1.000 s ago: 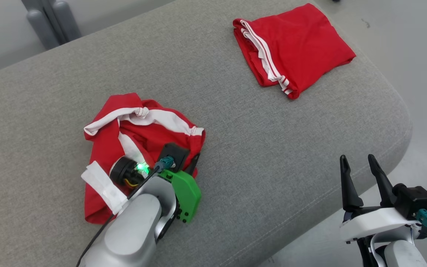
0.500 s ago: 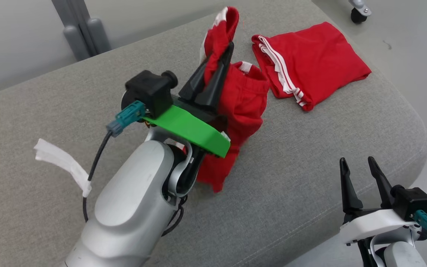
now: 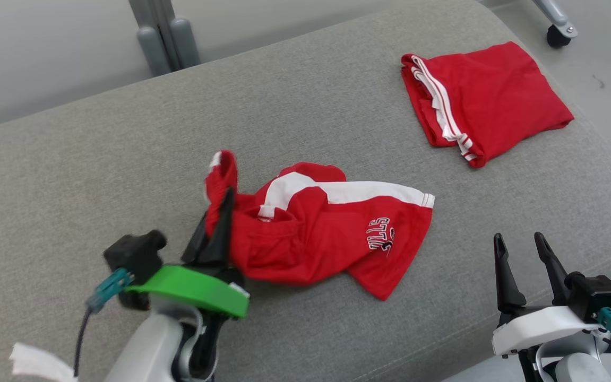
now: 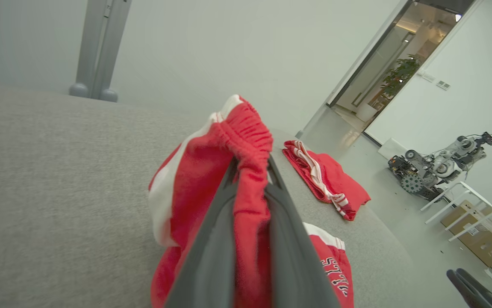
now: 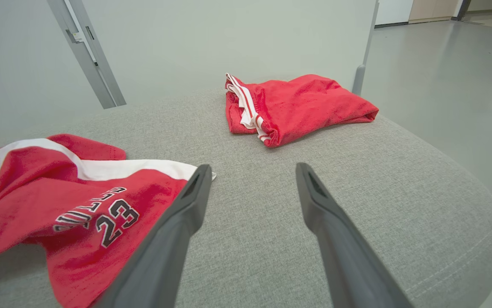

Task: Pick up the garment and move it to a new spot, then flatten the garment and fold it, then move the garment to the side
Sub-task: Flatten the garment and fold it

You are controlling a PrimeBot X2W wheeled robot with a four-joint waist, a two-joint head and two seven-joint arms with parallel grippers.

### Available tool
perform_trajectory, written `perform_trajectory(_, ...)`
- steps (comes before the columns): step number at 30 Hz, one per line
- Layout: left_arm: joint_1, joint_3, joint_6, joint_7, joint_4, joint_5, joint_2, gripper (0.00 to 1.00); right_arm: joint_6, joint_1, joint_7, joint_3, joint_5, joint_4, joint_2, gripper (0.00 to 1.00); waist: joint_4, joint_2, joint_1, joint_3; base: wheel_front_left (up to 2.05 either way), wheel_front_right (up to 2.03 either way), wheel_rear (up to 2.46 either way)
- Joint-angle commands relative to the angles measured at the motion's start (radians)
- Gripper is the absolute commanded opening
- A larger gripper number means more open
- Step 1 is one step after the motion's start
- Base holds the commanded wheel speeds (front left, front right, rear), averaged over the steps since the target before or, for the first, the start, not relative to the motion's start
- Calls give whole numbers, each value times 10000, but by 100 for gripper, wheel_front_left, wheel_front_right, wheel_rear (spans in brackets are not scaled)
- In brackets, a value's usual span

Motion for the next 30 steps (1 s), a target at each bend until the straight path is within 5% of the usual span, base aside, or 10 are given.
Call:
perform_trajectory(1, 470, 524, -145, -74, -77, -19, 65, 0, -19, 92, 3, -39, -93, 11, -13, 100, 329, 0, 0, -35, 0, 0, 0)
perform_trajectory(5, 1519, 1784, -462, -63, 193, 399, 179, 0, -19, 154, 3, -101, -205, 41, -13, 100, 745, 0, 0, -65, 0, 0, 0)
perform_trajectory(6, 1614, 1954, -531, -64, 297, 548, 200, 8, -17, 163, 3, -102, -225, 51, -14, 100, 836, 0, 0, -75, 0, 0, 0)
perform_trajectory(8, 1821, 2244, -680, -64, 665, 657, 169, 40, -19, 166, 3, -100, -280, 77, -14, 100, 1023, 0, 0, -95, 0, 0, 0)
perform_trajectory(10, 1804, 2678, -759, -66, 969, 914, 225, 49, -19, 128, 3, -76, -342, 88, -13, 100, 1170, 0, 0, -106, 0, 0, 0)
perform_trajectory(13, 1696, 3303, -834, -66, 1457, 1226, 164, 100, -19, 44, 3, -71, -431, 119, -13, 100, 1309, 0, 0, -181, 0, 0, 0)
perform_trajectory(20, 1746, 4421, -119, -68, 1930, 2043, 278, 100, -19, 153, 3, -109, -565, 51, -16, 100, 1274, 0, 0, -448, 0, 0, 0)
perform_trajectory(24, 1344, 3833, -115, 335, 1516, 2431, -1, 100, -19, 375, 3, -197, -570, 20, -14, 100, 1336, 0, 0, -575, 0, 0, 0)
perform_trajectory(30, 724, 2473, -349, 3489, 894, 1750, -465, 100, -19, 261, 3, 31, -387, 76, -13, 100, 1244, 0, 0, -533, 0, 0, 0)
